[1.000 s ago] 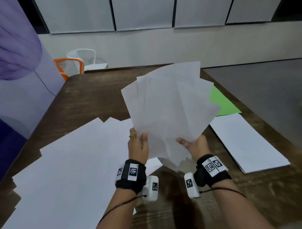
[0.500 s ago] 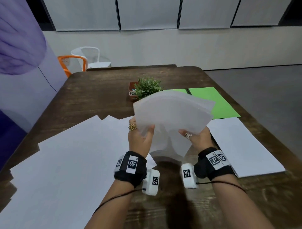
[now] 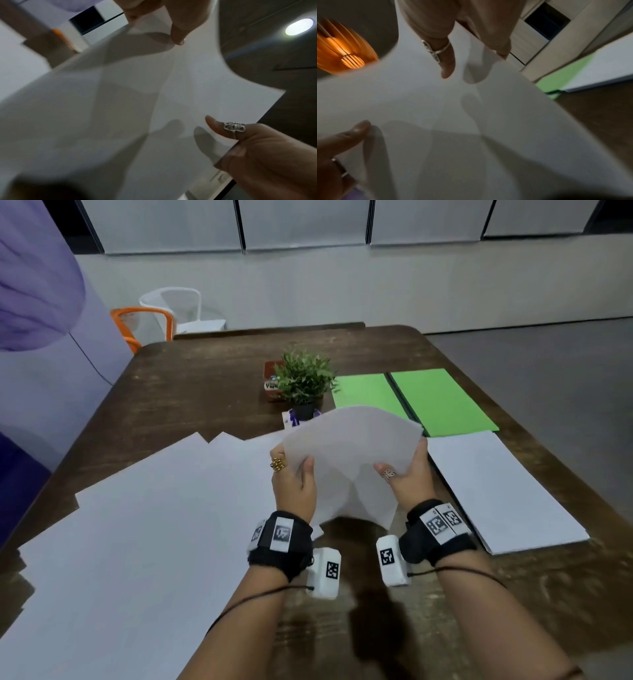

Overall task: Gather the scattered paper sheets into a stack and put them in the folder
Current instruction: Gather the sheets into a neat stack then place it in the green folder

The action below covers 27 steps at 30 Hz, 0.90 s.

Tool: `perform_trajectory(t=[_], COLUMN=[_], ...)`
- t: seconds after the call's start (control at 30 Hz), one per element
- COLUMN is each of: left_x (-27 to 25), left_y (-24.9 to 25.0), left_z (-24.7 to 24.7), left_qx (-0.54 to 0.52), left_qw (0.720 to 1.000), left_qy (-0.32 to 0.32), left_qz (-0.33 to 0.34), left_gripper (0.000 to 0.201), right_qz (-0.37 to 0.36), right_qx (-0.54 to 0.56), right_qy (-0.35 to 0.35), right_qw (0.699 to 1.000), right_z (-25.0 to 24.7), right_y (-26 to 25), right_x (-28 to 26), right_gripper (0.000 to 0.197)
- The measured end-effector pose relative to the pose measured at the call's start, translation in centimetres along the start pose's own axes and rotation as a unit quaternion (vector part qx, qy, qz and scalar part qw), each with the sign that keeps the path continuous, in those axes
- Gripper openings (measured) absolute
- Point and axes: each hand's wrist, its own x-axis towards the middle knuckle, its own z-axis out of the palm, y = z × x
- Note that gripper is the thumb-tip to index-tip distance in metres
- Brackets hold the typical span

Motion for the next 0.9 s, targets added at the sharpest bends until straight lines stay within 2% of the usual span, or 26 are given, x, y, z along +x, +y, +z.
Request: perform_trajectory(t=[0.1, 0.33, 0.43, 0.5, 0.57, 0.67, 0.9], left_x=[-2.5, -4.0, -4.5, -4.5, -4.3, -4.3, -6.4], left_y=[-3.2, -7.1, -8.3, -7.8, -6.5, -4.8, -0.9], left_z=[1.2, 3.4, 4.5, 5.6, 7.1, 11.1, 23.8], left_qx=[0.005, 0.066, 0.120, 0.131, 0.129, 0.112, 0.082], left_qw=[0.996, 0.975, 0.963, 0.961, 0.965, 0.974, 0.960], left_qy=[-0.039, -0.117, -0.135, -0.144, -0.141, -0.131, -0.221], left_qz=[-0.076, -0.176, -0.201, -0.195, -0.177, -0.150, -0.151], left_gripper=[0.034, 0.030, 0.030, 0.028, 0.031, 0.042, 0.044], right_qz=[0.062, 0.154, 0.179, 0.181, 0.185, 0.159, 0.142], right_qx=[-0.068, -0.172, -0.210, -0.203, -0.192, -0.203, -0.212], right_qy=[-0.033, -0.036, -0.003, 0.033, 0.070, 0.112, 0.177], right_qw=[0.995, 0.972, 0.961, 0.962, 0.961, 0.960, 0.951], right_z=[0.1, 0.6, 1.1, 0.4, -1.6, -6.6, -21.1], right_y=[4.0, 9.8, 12.0, 12.7, 12.7, 12.5, 12.9], right_x=[-1.3, -1.6, -2.1, -2.2, -1.8, -0.4, 5.7], right_gripper=[0.056, 0.042, 0.032, 0.037, 0.044, 0.041, 0.057])
